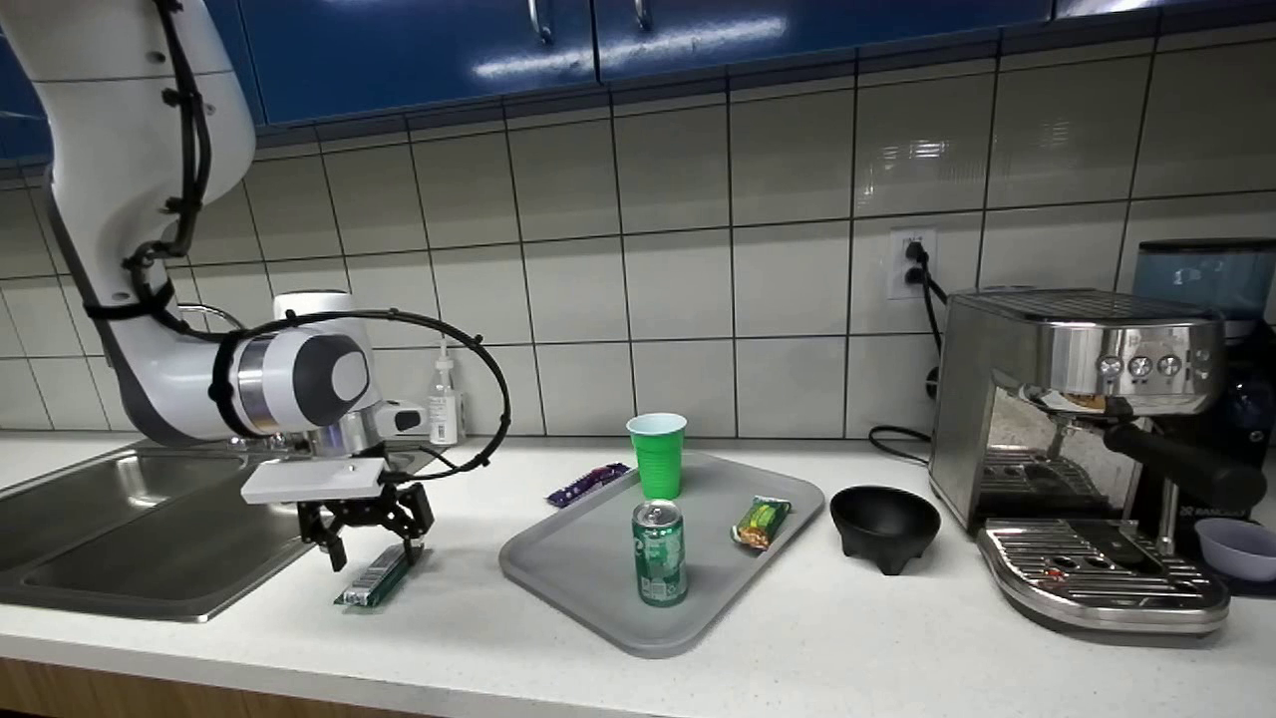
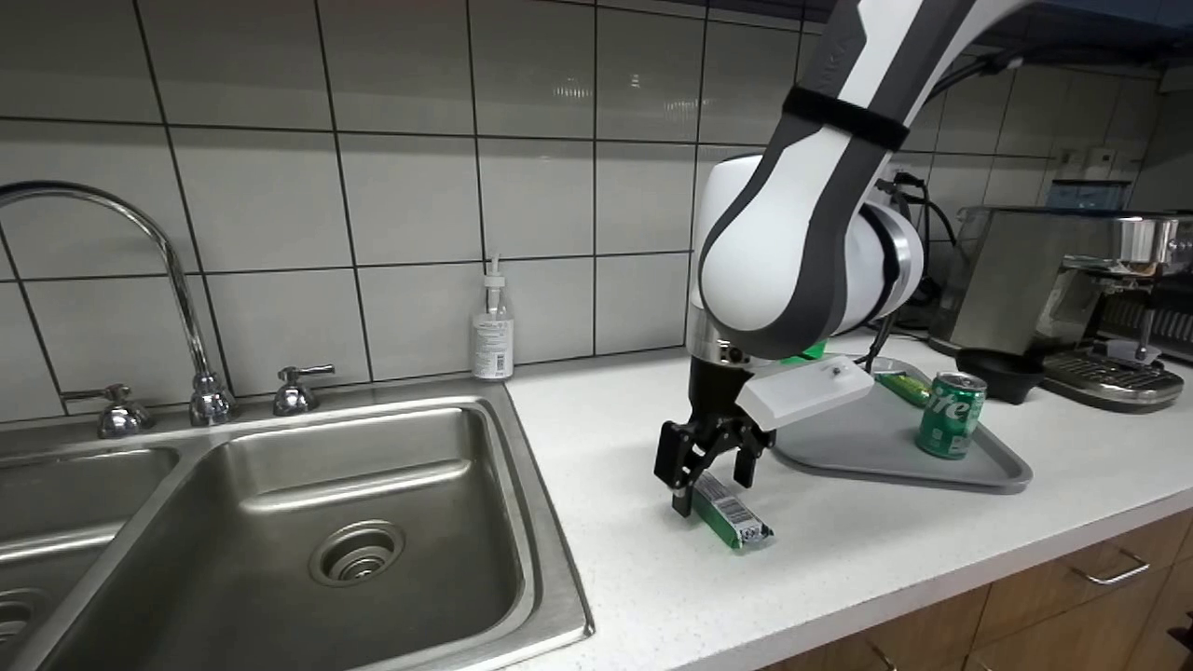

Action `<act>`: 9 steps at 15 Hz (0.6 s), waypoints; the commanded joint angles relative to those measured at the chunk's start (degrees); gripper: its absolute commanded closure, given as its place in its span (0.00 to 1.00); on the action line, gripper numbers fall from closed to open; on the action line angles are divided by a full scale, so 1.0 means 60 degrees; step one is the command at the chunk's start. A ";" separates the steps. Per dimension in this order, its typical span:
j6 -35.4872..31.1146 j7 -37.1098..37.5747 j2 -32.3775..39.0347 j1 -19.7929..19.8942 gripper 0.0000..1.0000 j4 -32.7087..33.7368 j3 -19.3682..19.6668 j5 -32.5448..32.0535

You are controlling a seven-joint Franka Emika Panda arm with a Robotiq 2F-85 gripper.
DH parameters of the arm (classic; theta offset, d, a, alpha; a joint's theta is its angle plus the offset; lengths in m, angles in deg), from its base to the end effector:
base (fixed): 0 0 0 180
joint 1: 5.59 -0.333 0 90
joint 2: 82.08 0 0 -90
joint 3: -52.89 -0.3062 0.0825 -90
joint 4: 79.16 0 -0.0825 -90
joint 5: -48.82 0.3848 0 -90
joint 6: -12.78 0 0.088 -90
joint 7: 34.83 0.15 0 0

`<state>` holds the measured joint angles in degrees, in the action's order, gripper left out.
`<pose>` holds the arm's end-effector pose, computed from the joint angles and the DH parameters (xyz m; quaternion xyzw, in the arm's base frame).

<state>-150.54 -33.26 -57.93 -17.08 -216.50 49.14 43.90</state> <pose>0.4746 0.1367 0.0934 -0.9875 -0.1565 -0.0167 0.0028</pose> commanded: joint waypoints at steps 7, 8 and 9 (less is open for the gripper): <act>0.0012 0.0322 -0.0052 -0.0234 0.66 0.0063 0.0171 -0.0173; 0.0019 0.0330 -0.0055 -0.0243 0.75 0.0066 0.0199 -0.0191; 0.0032 0.0309 -0.0073 -0.0215 0.82 0.0065 0.0199 -0.0177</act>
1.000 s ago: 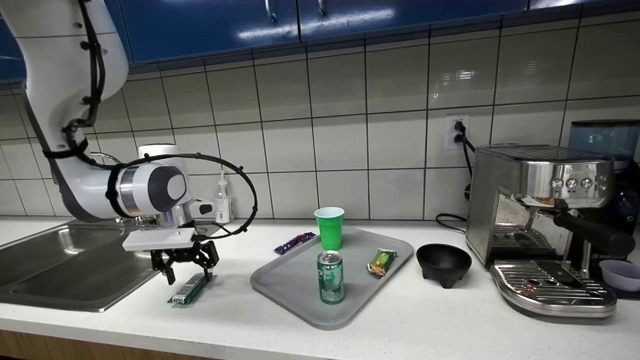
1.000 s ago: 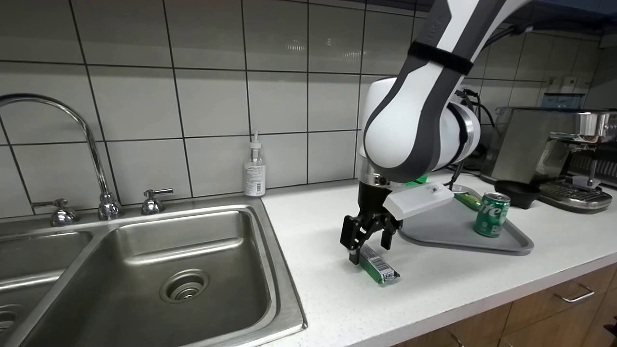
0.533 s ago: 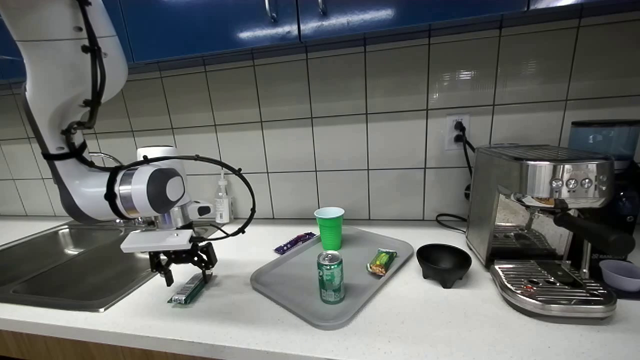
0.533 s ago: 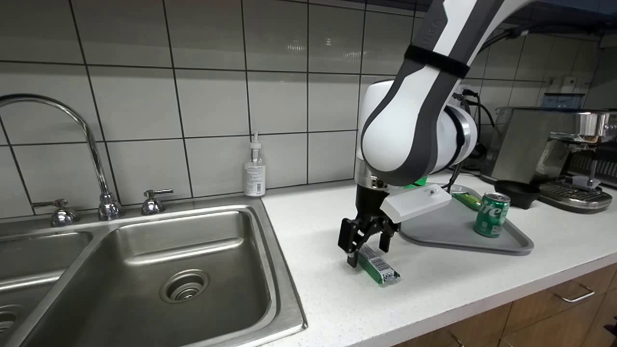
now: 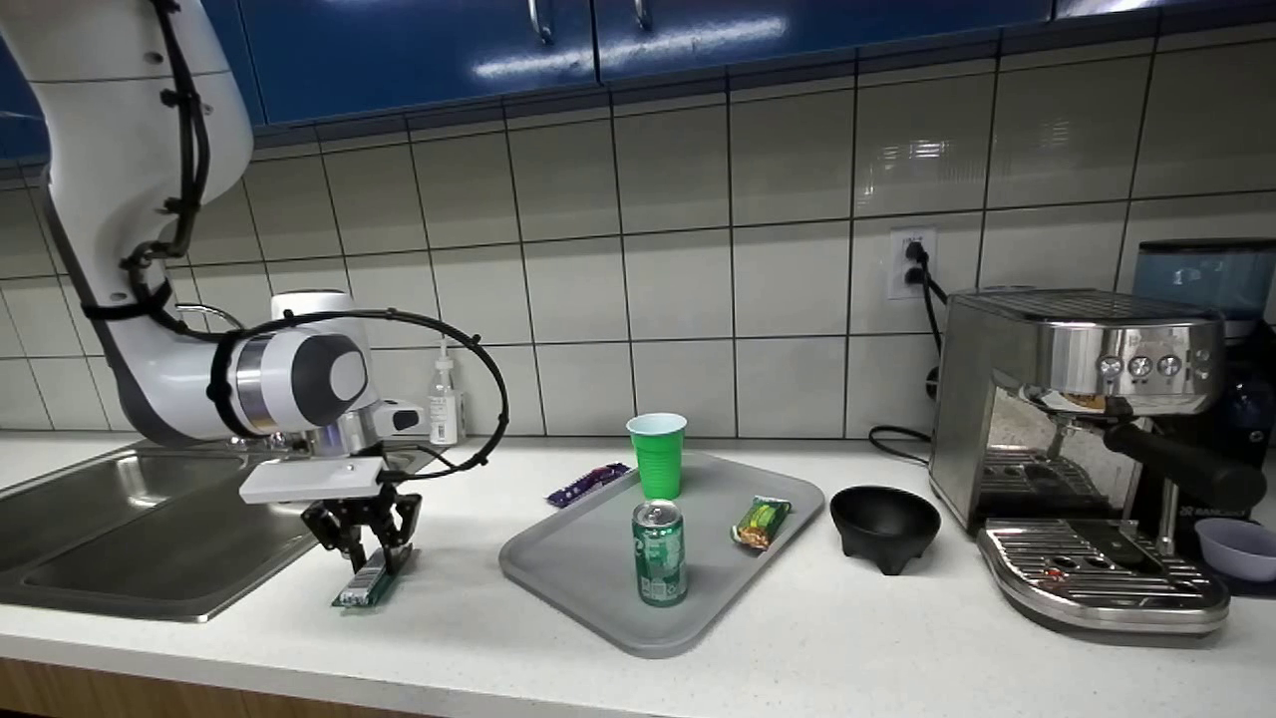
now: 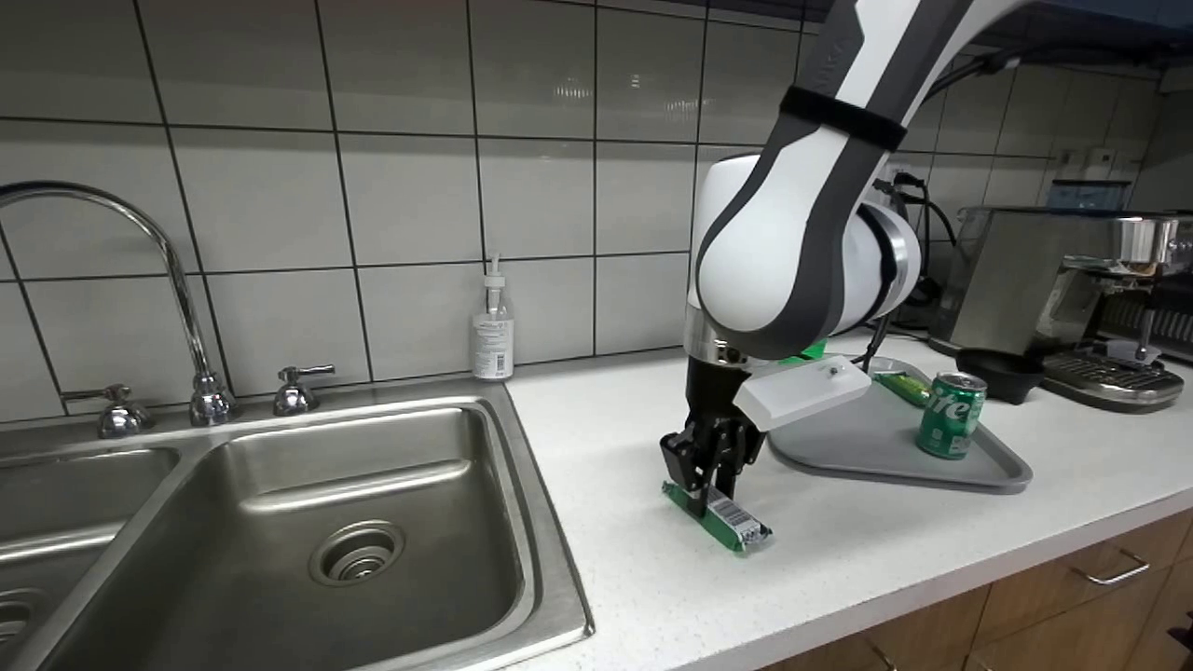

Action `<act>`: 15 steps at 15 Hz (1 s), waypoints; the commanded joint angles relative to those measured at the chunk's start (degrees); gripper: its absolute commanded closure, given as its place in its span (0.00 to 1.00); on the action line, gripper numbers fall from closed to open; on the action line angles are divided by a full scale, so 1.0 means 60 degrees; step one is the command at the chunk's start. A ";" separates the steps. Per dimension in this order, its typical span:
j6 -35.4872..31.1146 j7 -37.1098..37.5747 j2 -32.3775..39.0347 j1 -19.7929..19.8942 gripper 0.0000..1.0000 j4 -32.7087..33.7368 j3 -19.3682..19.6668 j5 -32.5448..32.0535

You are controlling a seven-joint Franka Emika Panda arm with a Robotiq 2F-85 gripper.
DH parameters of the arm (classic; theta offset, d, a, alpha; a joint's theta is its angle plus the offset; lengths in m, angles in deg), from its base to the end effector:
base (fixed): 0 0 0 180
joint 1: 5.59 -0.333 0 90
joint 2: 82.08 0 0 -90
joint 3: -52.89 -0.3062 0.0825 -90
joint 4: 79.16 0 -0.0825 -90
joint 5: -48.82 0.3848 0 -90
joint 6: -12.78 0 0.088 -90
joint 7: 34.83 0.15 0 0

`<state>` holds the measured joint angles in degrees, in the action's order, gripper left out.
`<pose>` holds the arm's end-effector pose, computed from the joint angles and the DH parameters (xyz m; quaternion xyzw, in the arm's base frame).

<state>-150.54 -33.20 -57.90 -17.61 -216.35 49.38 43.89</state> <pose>0.4750 0.1391 0.0938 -0.9872 -0.1587 -0.0177 0.0021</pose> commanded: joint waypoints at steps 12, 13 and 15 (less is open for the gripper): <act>0.0519 0.1845 -0.1266 -0.0821 0.88 -0.0248 0.1236 -0.0710; 0.0571 0.2144 -0.1429 -0.0913 0.88 -0.0266 0.1437 -0.0904; 0.0729 0.2840 -0.1710 -0.1118 0.88 -0.0239 0.1833 -0.1424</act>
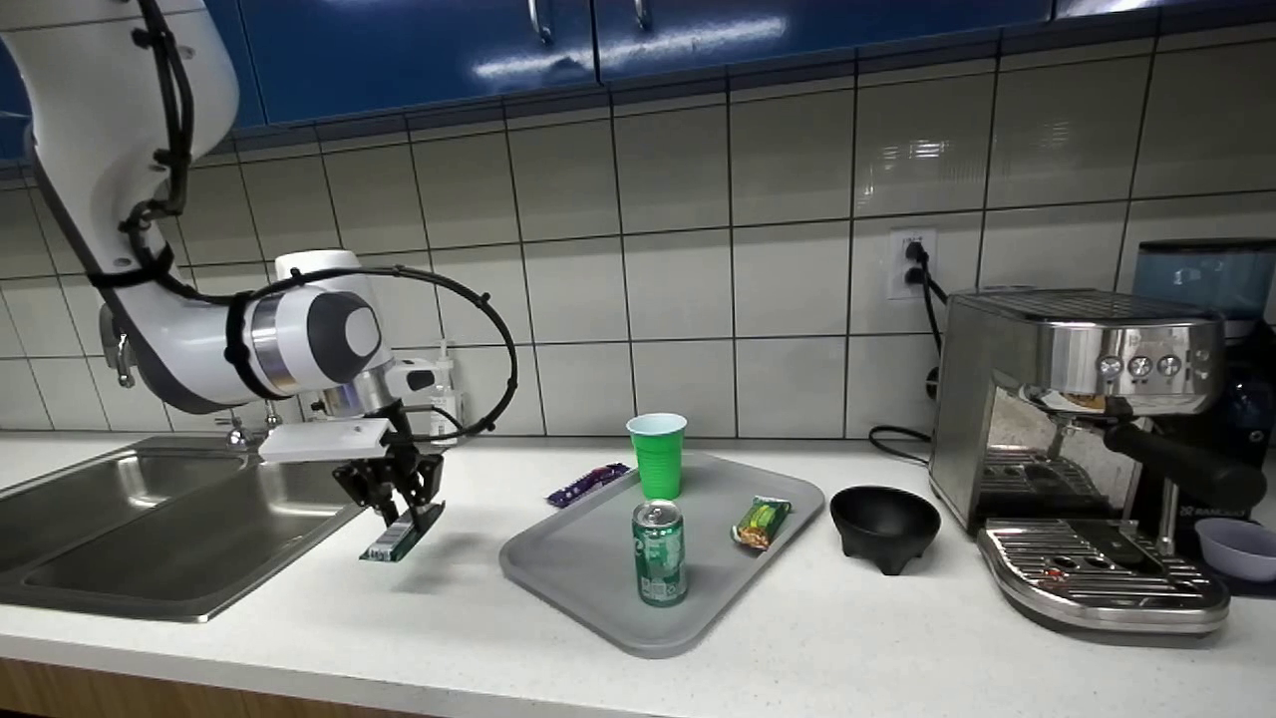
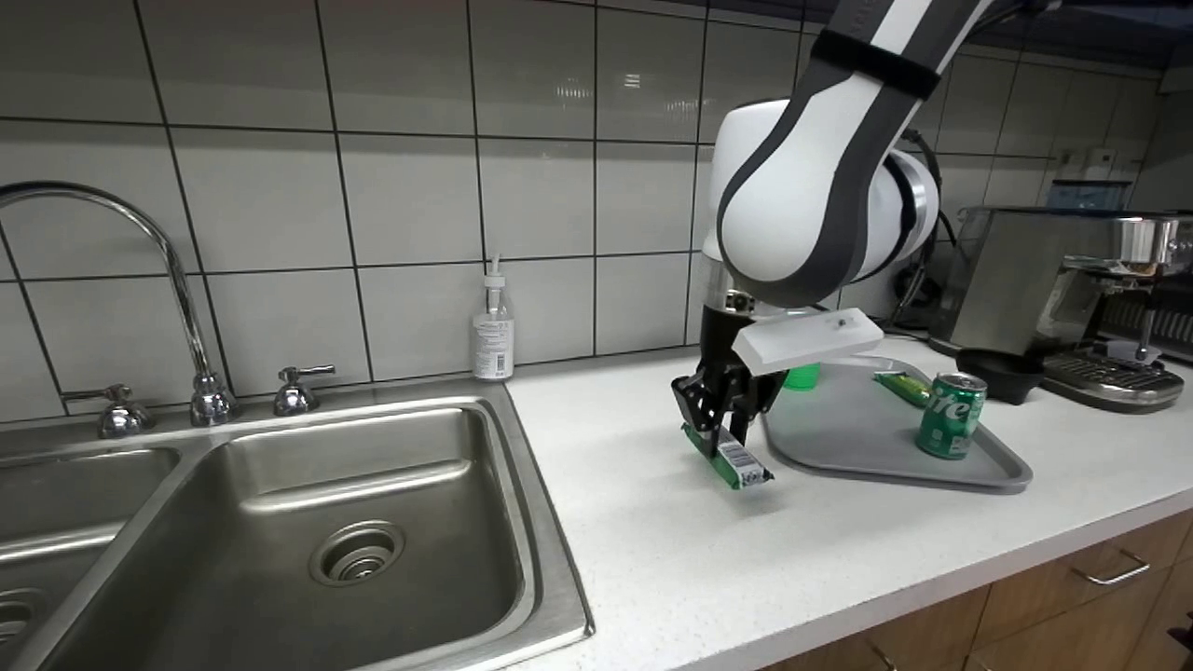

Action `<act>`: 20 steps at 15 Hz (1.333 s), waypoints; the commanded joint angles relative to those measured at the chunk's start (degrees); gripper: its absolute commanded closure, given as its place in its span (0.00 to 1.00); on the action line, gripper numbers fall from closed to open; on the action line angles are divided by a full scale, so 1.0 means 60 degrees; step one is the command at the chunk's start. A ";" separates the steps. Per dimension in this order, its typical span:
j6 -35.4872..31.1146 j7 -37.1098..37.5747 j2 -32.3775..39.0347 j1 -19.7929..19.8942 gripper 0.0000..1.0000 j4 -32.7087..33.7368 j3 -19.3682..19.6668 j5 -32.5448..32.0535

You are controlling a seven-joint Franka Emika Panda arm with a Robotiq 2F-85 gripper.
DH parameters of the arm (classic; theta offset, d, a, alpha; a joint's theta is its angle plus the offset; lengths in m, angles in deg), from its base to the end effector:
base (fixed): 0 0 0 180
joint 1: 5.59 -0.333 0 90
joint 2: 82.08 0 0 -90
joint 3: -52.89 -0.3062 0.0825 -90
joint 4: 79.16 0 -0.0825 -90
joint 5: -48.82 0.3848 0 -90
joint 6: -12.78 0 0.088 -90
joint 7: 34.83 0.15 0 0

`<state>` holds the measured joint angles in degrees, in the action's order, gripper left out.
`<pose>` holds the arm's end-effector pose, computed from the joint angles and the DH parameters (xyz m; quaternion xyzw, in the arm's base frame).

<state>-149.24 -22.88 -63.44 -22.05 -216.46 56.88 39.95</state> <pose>0.4986 0.1137 0.1393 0.9947 0.0791 0.0595 0.0268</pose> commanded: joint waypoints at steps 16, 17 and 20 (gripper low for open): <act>0.0832 0.4716 -0.0896 0.0783 0.88 0.0146 0.1799 -0.2213; 0.0845 0.4808 -0.0806 0.0863 0.88 0.0214 0.1905 -0.2266; 0.0872 0.4983 -0.0374 0.1052 0.88 0.0494 0.2233 -0.2392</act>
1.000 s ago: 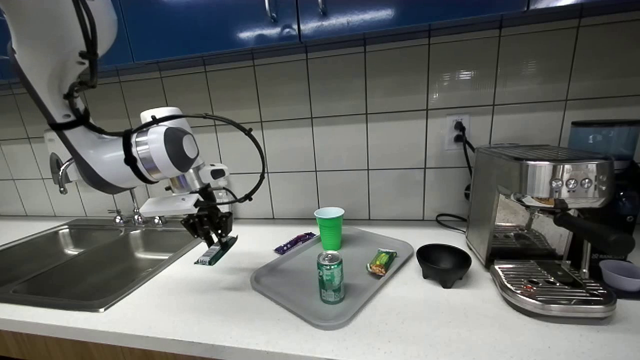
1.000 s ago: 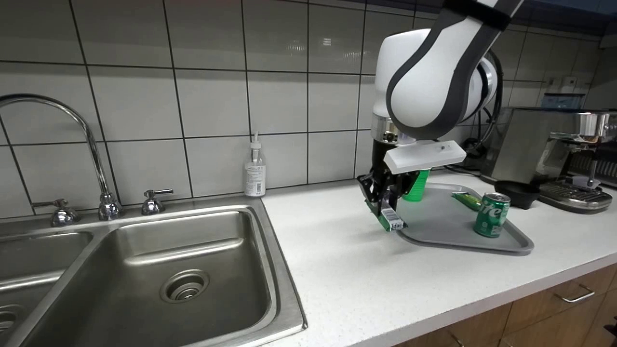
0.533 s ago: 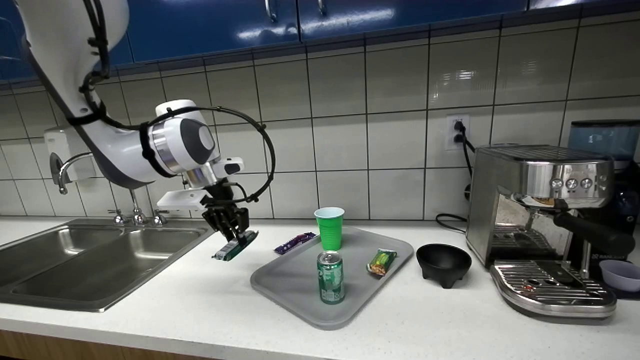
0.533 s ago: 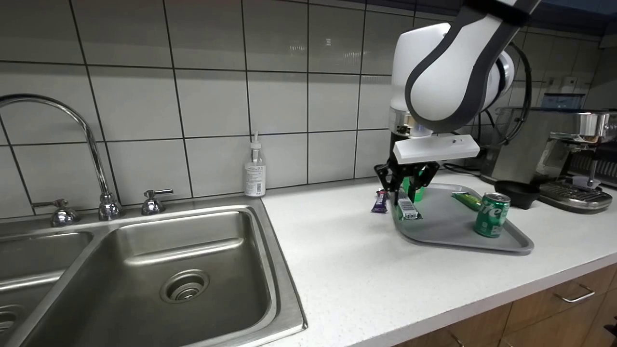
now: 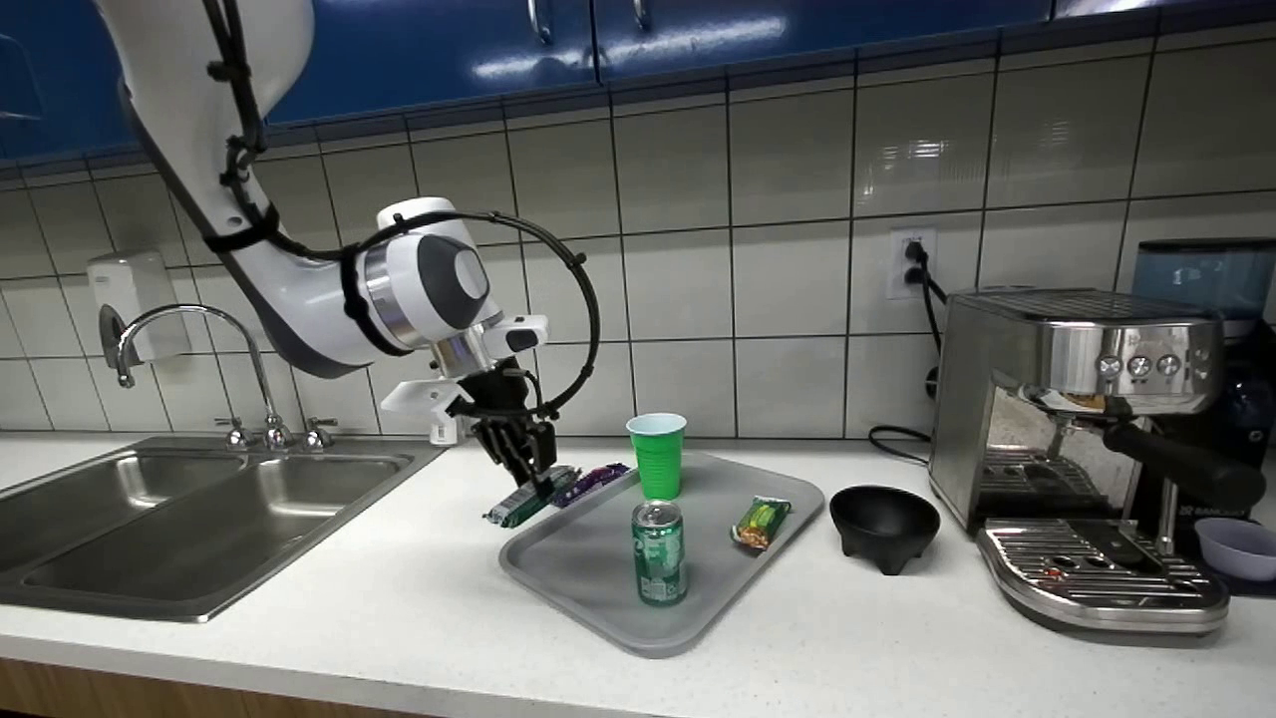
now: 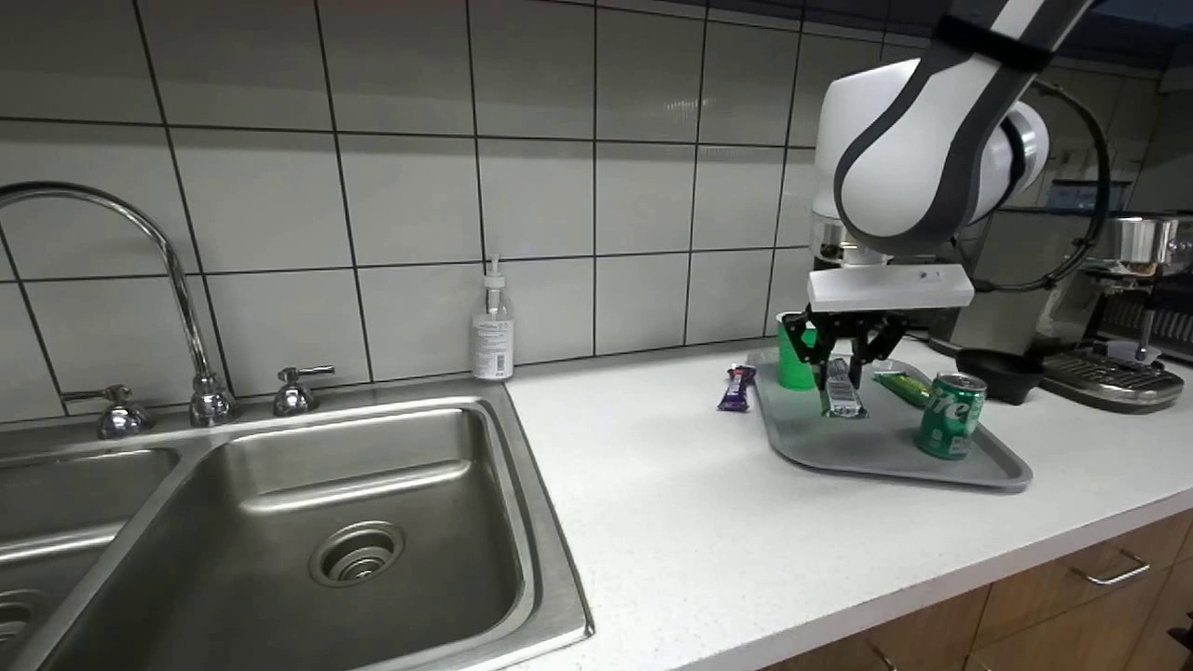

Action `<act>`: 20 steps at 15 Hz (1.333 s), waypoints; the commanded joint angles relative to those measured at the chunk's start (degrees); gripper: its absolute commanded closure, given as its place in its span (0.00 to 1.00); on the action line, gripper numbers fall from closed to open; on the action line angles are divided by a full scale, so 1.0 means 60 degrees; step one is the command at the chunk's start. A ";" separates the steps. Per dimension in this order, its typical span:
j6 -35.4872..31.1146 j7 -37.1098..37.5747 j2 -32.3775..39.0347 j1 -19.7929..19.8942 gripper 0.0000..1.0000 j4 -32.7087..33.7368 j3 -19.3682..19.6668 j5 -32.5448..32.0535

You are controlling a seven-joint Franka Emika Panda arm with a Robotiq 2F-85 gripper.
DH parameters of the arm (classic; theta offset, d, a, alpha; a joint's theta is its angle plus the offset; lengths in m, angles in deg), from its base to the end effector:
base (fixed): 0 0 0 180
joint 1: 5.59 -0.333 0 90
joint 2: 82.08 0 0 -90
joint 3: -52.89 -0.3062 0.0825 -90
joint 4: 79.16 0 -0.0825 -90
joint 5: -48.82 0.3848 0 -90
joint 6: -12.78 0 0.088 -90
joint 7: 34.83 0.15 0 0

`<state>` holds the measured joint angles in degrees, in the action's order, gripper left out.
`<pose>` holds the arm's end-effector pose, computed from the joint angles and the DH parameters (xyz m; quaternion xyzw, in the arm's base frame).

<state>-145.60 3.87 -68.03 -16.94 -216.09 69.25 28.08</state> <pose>0.5180 -0.0423 0.1800 0.9699 -0.2074 0.0925 0.0880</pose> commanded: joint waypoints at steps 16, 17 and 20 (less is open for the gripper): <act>-0.0011 0.0425 0.3330 0.0025 0.88 0.2688 0.1035 0.0207; -0.0014 0.0387 0.3387 0.0009 0.88 0.2741 0.1037 0.0266; -0.0021 0.0292 0.3379 -0.0089 0.37 0.2788 0.1071 0.0313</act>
<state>-145.83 5.67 -48.16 -16.09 -200.65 74.56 29.25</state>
